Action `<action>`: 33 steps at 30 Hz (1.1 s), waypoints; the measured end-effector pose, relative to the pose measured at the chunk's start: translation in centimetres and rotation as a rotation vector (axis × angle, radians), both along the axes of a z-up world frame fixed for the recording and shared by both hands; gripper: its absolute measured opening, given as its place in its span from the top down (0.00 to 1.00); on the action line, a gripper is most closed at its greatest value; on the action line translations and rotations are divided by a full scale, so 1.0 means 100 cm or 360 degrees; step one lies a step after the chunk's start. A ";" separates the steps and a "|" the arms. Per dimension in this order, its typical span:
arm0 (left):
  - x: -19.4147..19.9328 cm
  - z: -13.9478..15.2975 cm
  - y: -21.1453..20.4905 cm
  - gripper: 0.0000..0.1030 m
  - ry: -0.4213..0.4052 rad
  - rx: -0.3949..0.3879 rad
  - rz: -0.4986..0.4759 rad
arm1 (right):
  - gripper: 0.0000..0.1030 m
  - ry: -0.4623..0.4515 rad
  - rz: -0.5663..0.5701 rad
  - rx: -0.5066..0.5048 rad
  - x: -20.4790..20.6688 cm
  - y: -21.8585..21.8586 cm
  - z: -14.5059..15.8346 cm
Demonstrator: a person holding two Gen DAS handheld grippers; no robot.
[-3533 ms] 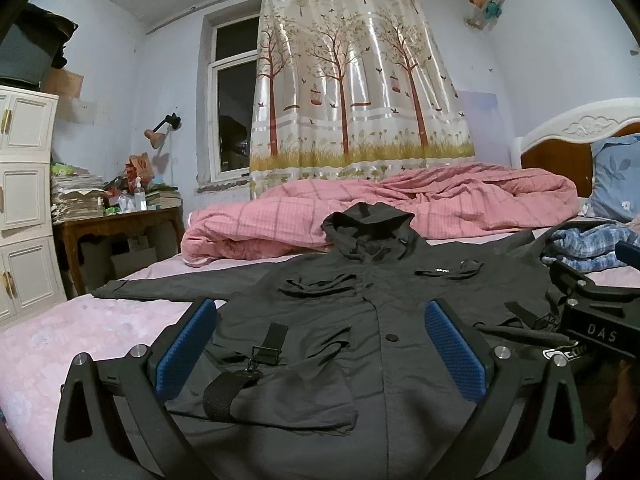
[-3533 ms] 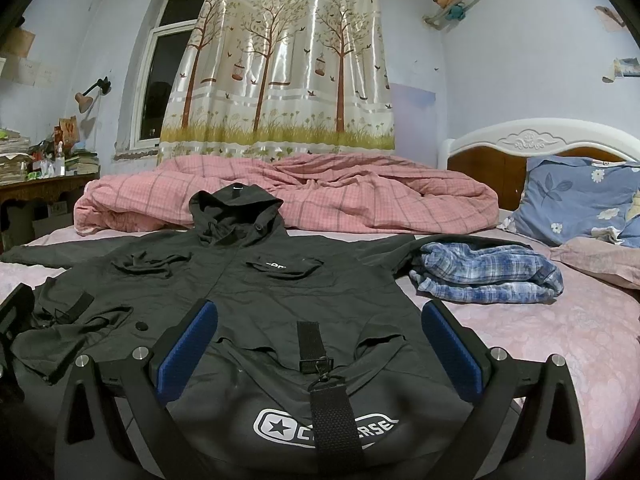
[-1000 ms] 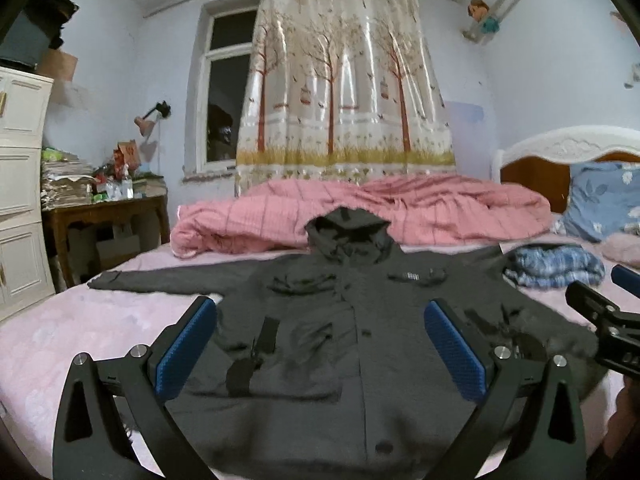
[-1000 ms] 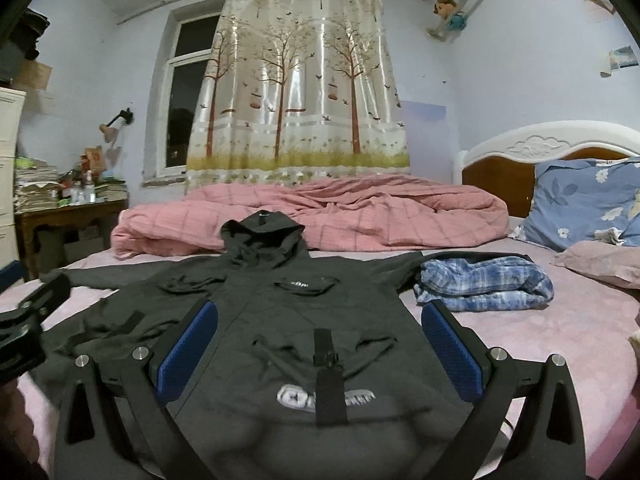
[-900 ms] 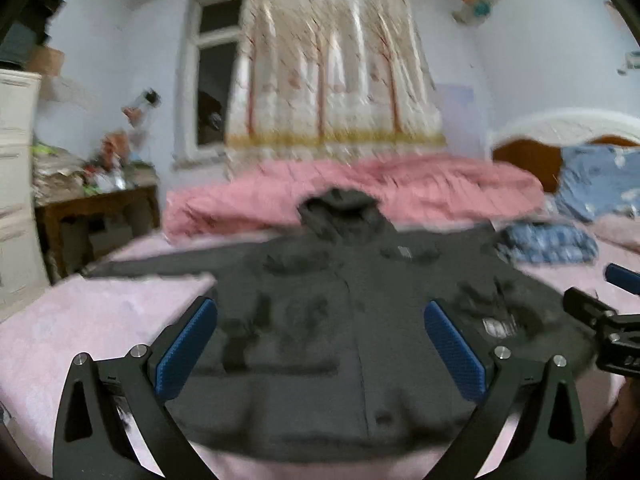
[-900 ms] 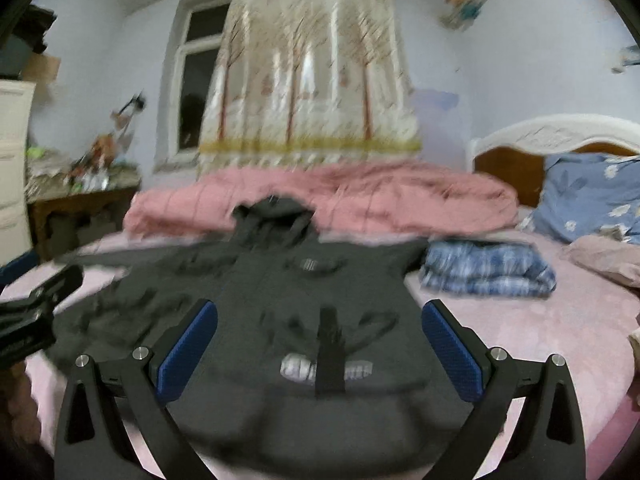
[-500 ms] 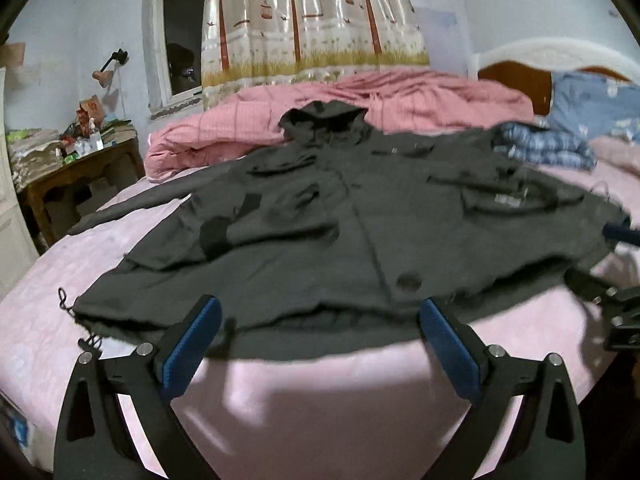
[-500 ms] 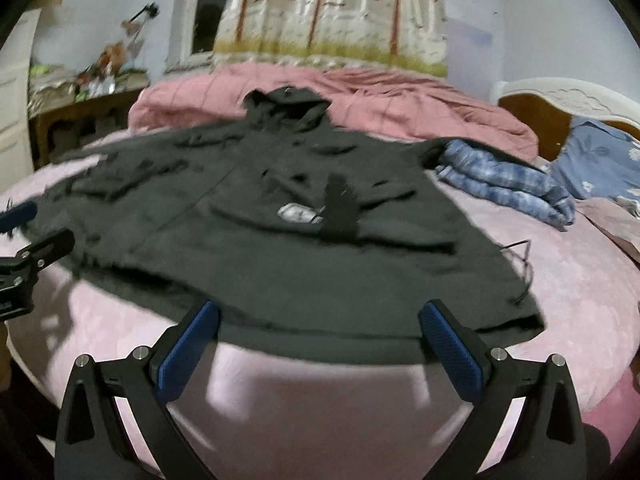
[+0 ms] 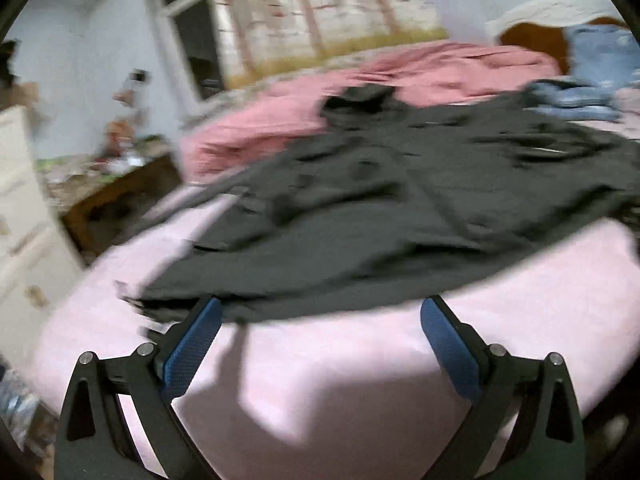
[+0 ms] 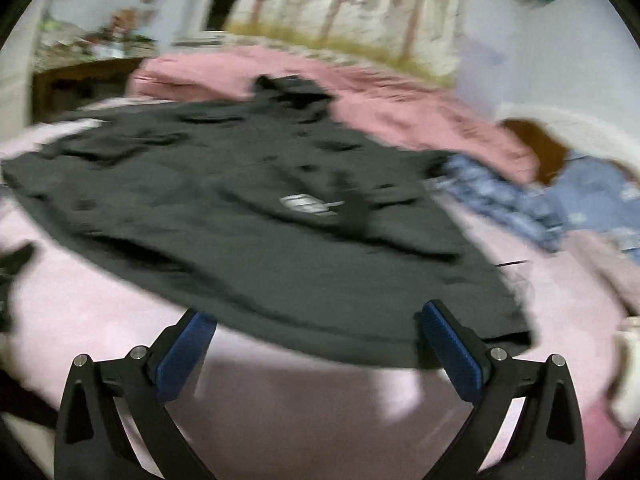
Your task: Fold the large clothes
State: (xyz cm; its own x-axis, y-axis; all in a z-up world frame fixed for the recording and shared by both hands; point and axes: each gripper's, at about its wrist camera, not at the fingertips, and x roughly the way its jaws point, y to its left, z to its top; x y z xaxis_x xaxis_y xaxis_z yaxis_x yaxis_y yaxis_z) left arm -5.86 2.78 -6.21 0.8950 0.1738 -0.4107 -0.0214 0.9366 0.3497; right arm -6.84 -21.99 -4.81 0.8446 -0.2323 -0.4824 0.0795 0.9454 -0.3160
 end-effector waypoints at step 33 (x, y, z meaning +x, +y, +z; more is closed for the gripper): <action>0.251 0.052 0.050 0.81 0.0532 -0.0101 0.0100 | 0.84 0.0305 -0.0033 0.0202 0.221 -0.073 0.075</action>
State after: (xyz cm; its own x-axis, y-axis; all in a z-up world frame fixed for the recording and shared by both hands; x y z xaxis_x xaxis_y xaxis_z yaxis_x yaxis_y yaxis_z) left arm 19.24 7.74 -1.00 0.6975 0.1890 -0.6912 0.0261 0.9573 0.2881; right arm 15.22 -29.31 2.65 0.7304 -0.1756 -0.6601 0.0491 0.9774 -0.2057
